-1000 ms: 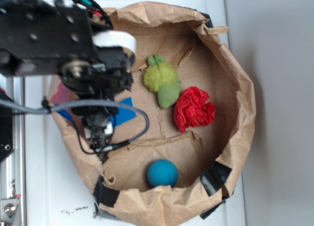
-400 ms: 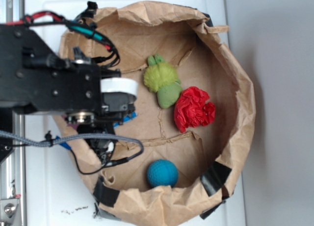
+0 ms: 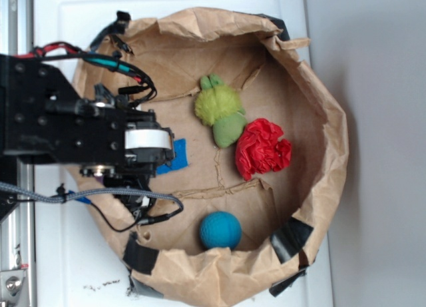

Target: Grab the blue sponge.

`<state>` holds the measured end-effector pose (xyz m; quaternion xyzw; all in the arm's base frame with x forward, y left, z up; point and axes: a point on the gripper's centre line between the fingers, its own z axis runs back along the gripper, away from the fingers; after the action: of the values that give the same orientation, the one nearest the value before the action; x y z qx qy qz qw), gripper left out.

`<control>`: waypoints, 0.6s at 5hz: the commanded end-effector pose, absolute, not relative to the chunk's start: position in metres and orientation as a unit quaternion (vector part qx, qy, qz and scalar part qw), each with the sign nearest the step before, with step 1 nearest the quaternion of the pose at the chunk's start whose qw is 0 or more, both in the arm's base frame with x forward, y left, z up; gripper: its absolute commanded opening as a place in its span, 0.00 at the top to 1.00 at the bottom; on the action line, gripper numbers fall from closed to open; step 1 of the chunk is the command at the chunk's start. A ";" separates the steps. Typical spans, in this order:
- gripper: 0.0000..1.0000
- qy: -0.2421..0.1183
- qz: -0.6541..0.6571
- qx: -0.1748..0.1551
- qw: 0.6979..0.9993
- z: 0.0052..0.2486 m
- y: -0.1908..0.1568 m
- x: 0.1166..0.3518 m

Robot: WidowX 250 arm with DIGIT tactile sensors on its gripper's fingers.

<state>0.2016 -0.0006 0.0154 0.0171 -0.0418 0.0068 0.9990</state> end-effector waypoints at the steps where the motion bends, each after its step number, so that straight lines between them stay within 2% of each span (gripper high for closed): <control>1: 1.00 -0.049 0.034 0.022 0.998 0.014 0.010 0.185; 2: 1.00 -0.061 0.046 0.032 0.997 0.015 0.010 0.179; 3: 1.00 -0.062 0.047 0.015 0.997 0.040 0.013 0.172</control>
<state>0.1747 0.0080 0.0394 0.0133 -0.0572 0.0376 0.9976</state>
